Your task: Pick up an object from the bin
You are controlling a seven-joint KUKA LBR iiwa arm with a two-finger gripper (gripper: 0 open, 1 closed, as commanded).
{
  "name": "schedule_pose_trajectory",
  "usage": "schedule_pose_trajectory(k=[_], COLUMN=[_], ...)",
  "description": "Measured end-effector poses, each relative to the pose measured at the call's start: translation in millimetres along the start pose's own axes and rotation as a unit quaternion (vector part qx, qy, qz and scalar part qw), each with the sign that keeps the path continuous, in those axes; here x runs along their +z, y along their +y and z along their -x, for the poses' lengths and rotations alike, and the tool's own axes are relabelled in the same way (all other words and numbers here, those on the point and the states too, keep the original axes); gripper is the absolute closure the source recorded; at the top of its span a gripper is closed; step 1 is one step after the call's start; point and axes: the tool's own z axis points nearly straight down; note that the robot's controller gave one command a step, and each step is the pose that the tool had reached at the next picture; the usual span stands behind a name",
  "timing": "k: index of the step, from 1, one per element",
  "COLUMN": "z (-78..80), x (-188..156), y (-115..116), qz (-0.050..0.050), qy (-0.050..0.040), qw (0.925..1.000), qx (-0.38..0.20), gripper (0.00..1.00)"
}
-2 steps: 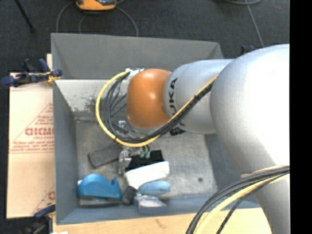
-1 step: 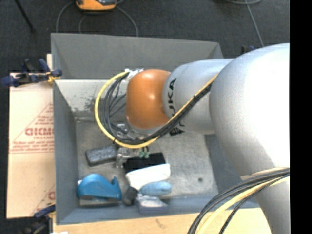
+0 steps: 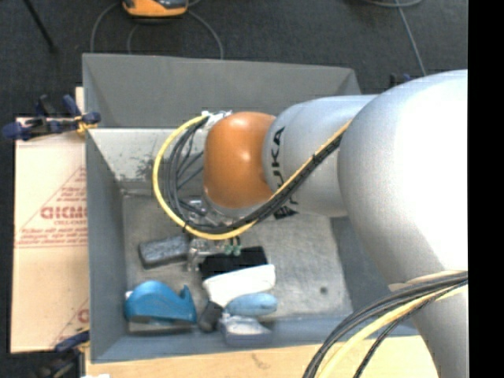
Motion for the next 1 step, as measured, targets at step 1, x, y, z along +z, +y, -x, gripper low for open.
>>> schedule_pose_trajectory(k=[1], z=[-1.1], x=[-4.3], y=[-0.2], qz=[0.0], qy=[0.0022], qw=[1.0], qx=[0.0], gripper=[1.0])
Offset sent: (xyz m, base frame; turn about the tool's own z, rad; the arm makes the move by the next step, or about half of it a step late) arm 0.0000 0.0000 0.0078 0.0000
